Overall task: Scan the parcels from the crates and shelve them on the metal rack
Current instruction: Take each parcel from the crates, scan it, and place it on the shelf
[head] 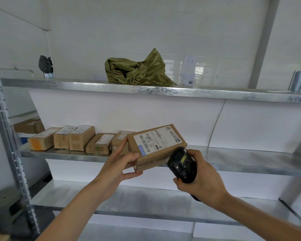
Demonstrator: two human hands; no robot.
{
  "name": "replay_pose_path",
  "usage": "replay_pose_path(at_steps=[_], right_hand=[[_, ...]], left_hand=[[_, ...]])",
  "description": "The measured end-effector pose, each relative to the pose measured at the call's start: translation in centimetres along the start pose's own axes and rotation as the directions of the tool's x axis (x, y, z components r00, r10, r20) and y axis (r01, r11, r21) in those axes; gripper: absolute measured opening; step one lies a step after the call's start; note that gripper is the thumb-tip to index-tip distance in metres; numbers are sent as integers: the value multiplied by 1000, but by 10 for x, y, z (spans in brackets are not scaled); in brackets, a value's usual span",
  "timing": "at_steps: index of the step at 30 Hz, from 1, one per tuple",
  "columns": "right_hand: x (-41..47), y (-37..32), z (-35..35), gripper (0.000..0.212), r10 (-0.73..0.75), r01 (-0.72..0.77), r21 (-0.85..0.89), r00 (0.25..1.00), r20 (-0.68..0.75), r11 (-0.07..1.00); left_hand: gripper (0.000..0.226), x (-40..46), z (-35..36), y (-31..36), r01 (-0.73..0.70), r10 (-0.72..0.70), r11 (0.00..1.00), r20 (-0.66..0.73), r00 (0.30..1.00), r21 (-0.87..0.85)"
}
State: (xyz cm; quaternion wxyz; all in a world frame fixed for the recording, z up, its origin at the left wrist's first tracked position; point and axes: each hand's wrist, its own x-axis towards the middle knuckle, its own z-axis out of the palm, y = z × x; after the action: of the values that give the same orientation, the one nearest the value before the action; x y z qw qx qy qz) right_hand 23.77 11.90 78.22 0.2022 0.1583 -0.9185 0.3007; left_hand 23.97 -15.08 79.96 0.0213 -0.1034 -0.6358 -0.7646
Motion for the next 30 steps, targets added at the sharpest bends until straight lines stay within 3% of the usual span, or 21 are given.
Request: replay_pose_path(at_steps=[6,9,11,19,23,30], right_hand=[[-2,3,-14,82,-83,85,-45,995,49,995],[-1,6,-28,76,-173,180,-103,982,71,978],[3,7,-38,82,-232,249,-175,966,110,953],[30,-10,-72,99,-337,444,-560,896,290,700],[40,-22,-78,91,-370,502,-605,865,339,618],[46,-32,-86,75,-392,526,-605,850,351,598]], left_hand=[[63,4,-6,-3,-68,70,997,-53,996,39],[70,6,-13,1,-135,148,985,-134,980,104],[73,8,-17,4,-184,214,967,-169,962,176],[78,15,-25,13,-270,342,861,-99,934,430],[77,15,-25,15,-301,374,839,-77,924,453],[79,19,-30,18,-334,401,823,-52,915,458]])
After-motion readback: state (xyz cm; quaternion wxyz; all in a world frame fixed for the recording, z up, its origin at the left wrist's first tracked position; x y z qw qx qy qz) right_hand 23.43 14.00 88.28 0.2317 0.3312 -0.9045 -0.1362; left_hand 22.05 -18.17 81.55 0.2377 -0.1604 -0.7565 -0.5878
